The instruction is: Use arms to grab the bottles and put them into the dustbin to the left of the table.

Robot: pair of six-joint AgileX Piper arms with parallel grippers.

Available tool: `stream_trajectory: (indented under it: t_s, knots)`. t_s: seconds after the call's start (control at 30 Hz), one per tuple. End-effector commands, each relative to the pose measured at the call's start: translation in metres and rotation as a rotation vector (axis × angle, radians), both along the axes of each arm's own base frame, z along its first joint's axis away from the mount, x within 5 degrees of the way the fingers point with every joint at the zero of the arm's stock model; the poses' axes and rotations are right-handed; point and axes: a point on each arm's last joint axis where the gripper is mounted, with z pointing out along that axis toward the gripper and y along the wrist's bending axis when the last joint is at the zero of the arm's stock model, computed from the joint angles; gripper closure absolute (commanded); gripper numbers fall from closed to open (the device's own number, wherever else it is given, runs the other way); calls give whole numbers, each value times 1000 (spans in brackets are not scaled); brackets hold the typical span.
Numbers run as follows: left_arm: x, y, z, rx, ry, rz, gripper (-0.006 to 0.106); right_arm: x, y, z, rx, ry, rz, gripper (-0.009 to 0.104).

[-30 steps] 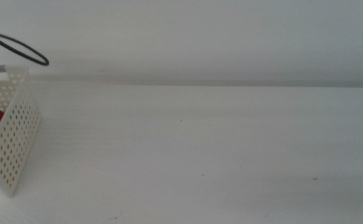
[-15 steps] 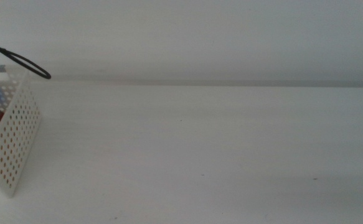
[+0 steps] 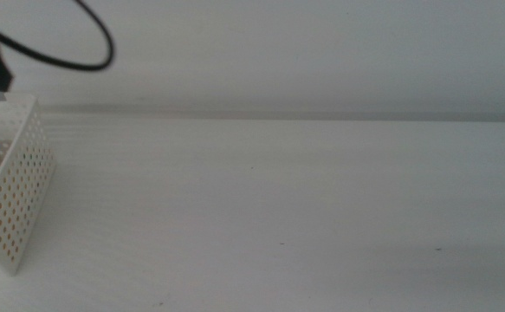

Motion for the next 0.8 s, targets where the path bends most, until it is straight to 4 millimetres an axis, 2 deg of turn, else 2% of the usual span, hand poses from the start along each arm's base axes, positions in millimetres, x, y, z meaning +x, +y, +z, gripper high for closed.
stream_trajectory:
  t_s: [0.0, 0.17, 0.3, 0.4, 0.57, 0.77]
  knots:
    - [-21, -28, 8, -40, -55, -22, 7, 0, 0, 0, 4, -10, 1, 2]
    - [-66, -79, 6, -83, -223, -188, 7, 0, 0, 0, 4, -10, 1, 2]
    - [-103, -108, -12, -130, -339, -319, 7, 0, 0, 0, 4, -10, 1, 2]
    - [-125, -115, -20, -174, -462, -341, 7, 0, 0, 0, 11, -4, 6, 2]
    - [-151, -113, -26, -249, -589, -326, 7, 0, 0, 0, 11, -4, 6, 2]
    - [-156, -111, -26, -267, -608, -317, 7, 0, 0, 0, 11, -4, 6, 2]
